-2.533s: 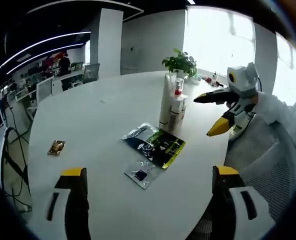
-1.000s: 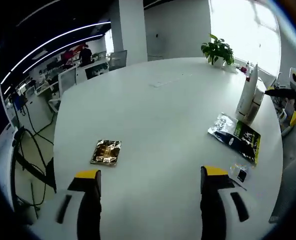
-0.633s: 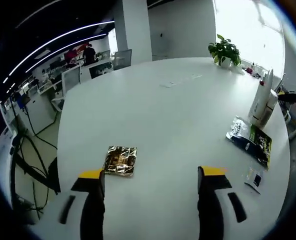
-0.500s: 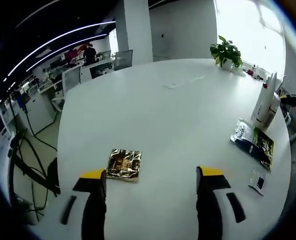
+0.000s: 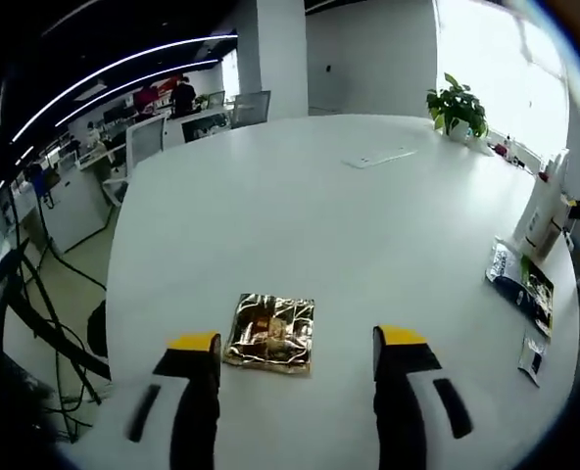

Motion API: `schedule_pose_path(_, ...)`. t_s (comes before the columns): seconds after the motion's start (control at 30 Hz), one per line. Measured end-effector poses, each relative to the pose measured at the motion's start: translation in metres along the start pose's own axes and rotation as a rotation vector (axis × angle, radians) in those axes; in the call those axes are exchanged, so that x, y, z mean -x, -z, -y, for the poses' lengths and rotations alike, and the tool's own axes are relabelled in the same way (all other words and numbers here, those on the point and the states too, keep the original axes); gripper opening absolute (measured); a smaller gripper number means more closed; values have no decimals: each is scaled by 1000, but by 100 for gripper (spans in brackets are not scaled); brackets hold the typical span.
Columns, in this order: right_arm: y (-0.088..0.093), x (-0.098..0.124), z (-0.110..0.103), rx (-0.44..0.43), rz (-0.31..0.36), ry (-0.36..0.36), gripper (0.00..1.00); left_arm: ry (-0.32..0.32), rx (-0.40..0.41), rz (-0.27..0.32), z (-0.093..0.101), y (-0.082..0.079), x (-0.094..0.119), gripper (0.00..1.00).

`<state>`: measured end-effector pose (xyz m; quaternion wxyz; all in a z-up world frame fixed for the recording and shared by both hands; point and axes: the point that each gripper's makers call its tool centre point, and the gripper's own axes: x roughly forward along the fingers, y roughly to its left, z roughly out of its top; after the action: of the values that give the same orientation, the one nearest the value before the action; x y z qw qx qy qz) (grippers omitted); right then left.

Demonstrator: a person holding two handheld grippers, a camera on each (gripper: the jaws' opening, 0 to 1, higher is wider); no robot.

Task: Arrange the skincare products in the storage area until every visible bottle or jar stands upright without overlapping.

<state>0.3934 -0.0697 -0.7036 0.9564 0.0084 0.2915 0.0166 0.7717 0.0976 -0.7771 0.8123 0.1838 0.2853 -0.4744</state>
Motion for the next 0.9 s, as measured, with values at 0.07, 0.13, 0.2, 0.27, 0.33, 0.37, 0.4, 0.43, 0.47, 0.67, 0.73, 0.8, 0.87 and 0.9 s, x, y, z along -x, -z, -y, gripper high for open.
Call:
schedule_pose_path(0.07,2,0,0,1,-9,0,100,-8,6,2,-4,0,-3,60)
schedule_pose_path(0.13,2,0,1,1,-11,4,100,-7,4,-10,-6,2,-7,59)
schedule_pose_path(0.2,2,0,3,-7,-7,7,100,-11,-10,-16,-9,5,-10,59)
schedule_pose_path(0.27,2,0,5,-12,-6,9,100,-17,3,-12,-13,5,-13,59)
schedule_pose_path(0.33,2,-1,5,-11,-10,11,100,-6,14,-9,-12,5,-15,57)
schedule_pose_path(0.37,3,-1,5,-11,-13,10,100,-1,13,-11,-11,6,-16,56)
schedule_pose_path(0.4,3,-2,5,-12,-15,9,100,0,12,-14,-11,6,-18,55)
schedule_pose_path(0.43,4,-2,5,-12,-16,7,100,7,14,-22,-10,9,-18,53)
schedule_pose_path(0.47,4,-2,5,-13,-17,6,100,7,28,-34,-10,11,-18,54)
schedule_pose_path(0.67,5,-2,6,-15,-20,8,100,3,40,-16,-11,4,-21,49)
schedule_pose_path(0.73,5,-2,5,-16,-20,7,100,6,42,-23,-11,5,-22,47)
schedule_pose_path(0.8,6,-2,5,-14,-22,5,100,5,49,-27,-13,4,-24,42)
schedule_pose_path(0.87,7,-2,4,-13,-26,4,100,12,45,-29,-13,4,-26,41)
schedule_pose_path(0.9,7,-2,4,-11,-26,4,100,11,49,-31,-13,5,-25,41)
